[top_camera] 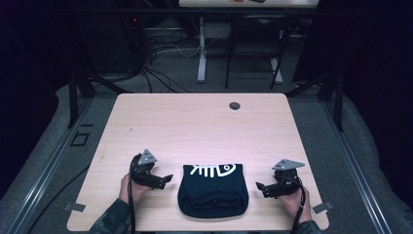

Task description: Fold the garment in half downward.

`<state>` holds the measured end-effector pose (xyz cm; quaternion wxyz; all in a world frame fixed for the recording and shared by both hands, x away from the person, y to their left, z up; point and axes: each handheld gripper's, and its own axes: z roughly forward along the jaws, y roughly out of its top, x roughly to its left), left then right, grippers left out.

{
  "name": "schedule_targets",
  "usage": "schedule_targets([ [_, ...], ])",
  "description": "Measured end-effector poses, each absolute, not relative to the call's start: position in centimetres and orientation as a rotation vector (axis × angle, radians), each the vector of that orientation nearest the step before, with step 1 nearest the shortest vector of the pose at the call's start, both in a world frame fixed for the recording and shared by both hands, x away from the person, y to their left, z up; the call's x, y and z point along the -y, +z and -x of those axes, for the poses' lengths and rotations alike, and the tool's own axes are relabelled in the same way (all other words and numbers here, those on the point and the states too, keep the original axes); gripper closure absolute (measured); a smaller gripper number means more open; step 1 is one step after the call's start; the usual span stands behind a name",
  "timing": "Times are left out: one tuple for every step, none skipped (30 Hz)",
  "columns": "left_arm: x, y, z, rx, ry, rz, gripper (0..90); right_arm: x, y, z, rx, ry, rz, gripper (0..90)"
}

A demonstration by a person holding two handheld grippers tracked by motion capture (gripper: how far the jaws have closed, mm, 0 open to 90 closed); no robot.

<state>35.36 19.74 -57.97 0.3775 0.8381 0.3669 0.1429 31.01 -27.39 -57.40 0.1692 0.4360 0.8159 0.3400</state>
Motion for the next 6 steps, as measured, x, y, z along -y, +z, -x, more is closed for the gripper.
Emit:
schedule_targets([
  [-19.67, -58.16, -35.50, -0.941, 0.361, -2.150, 0.0, 27.42, -57.58, -31.07, -2.323, 0.960, -1.254, 0.0],
  [-19.64, -58.31, -35.62, -0.944, 0.358, -2.158, 0.0, 27.47, -57.75, -31.15, -2.322, 0.951, -1.255, 0.0],
  [-19.63, -58.45, -35.74, -0.948, 0.356, -2.163, 0.0, 27.49, -57.95, -31.25, -2.319, 0.944, -1.258, 0.0],
  [-19.65, -58.53, -35.80, -0.951, 0.353, -2.167, 0.0, 27.62, -58.09, -31.35, -2.326, 0.929, -1.255, 0.0],
  [-19.67, -58.57, -35.85, -0.953, 0.354, -2.167, 0.0, 27.64, -58.23, -31.38, -2.325, 0.939, -1.269, 0.0],
  [-19.67, -58.66, -35.91, -0.956, 0.352, -2.166, 0.0, 27.73, -58.38, -31.43, -2.315, 0.939, -1.266, 0.0],
])
